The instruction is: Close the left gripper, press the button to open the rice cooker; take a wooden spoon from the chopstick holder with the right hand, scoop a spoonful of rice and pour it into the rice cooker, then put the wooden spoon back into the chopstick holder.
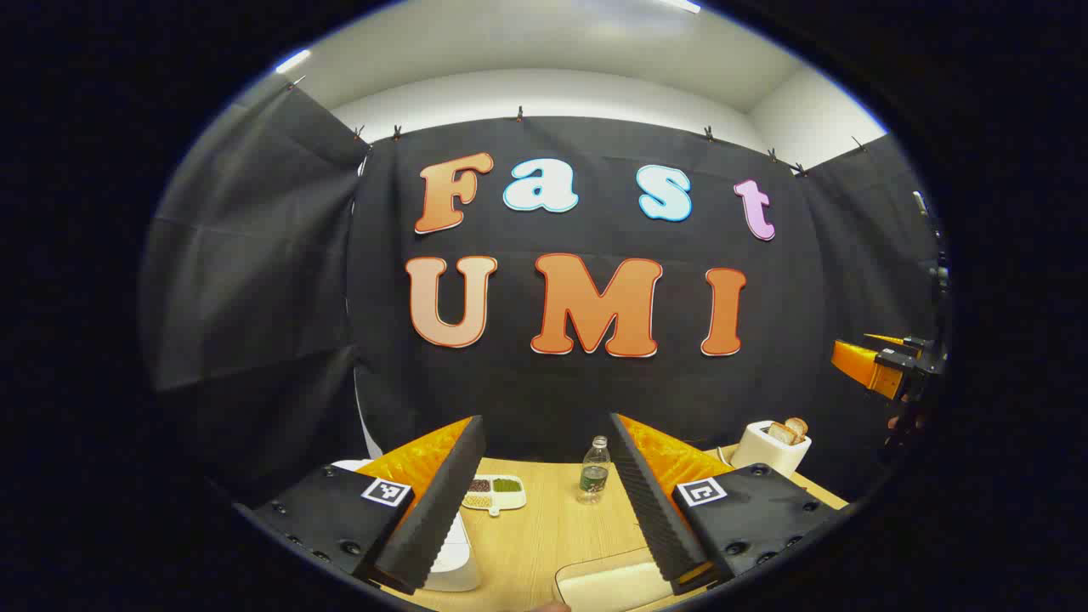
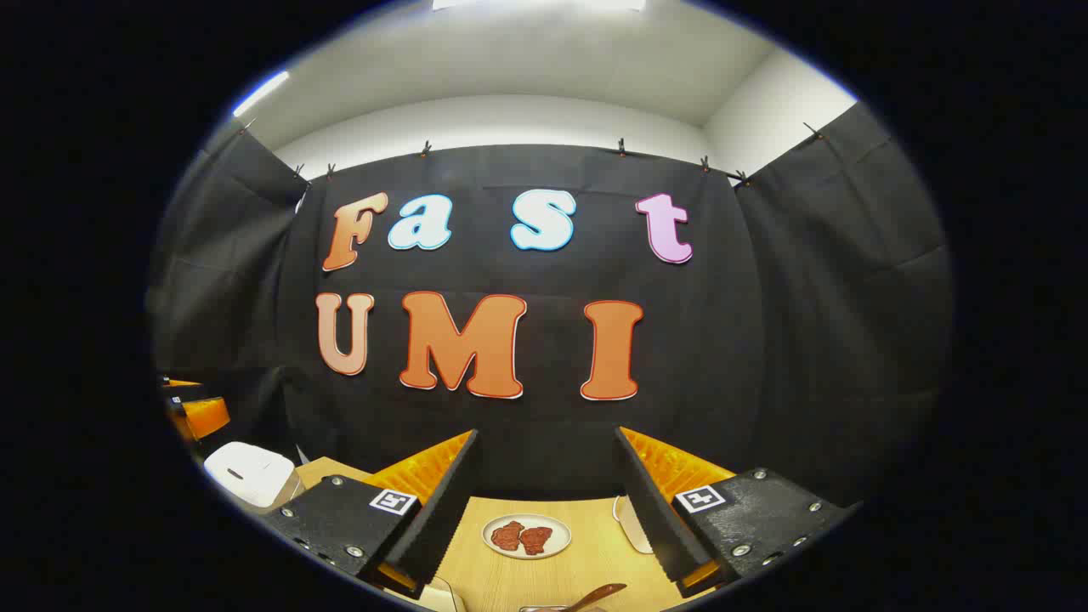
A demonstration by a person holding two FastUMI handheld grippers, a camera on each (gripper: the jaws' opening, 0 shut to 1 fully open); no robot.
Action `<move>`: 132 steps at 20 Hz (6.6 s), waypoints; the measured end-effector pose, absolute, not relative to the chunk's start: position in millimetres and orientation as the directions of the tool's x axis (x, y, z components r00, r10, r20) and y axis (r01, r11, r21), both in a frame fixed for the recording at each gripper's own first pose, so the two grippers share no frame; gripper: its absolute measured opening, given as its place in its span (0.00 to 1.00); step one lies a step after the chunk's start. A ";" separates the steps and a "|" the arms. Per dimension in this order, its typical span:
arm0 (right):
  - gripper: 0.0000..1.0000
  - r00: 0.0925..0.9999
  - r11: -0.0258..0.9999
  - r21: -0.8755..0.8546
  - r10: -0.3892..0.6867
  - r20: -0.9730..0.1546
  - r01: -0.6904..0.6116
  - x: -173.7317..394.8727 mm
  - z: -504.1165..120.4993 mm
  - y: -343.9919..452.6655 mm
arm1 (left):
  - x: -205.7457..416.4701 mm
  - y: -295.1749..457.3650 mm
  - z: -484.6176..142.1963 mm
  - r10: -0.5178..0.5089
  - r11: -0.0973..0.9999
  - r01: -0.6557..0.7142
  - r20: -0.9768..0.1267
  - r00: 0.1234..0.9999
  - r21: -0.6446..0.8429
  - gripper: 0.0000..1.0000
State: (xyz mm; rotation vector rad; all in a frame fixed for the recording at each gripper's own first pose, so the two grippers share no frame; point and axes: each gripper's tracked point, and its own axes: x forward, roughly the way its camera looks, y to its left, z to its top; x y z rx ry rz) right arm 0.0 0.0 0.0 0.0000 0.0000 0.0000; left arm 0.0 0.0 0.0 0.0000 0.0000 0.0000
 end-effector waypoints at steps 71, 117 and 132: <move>0.95 0.956 0.993 -0.092 -0.091 -0.277 0.068 -53.6 -106.1 -4.6 | 12.1 201.4 -210.0 0.098 0.948 -0.296 -0.772 0.628 -0.120 0.05; 0.20 0.706 0.878 0.442 0.195 -0.681 0.184 -44.0 -338.2 -45.3 | -48.6 -5.2 -79.9 0.224 0.967 -0.175 -0.288 0.931 0.188 0.87; 0.14 0.915 0.923 0.372 0.061 -0.400 0.101 -39.1 -221.9 -32.8 | -11.7 39.0 -74.4 0.111 0.986 -0.077 -0.244 0.963 0.148 0.86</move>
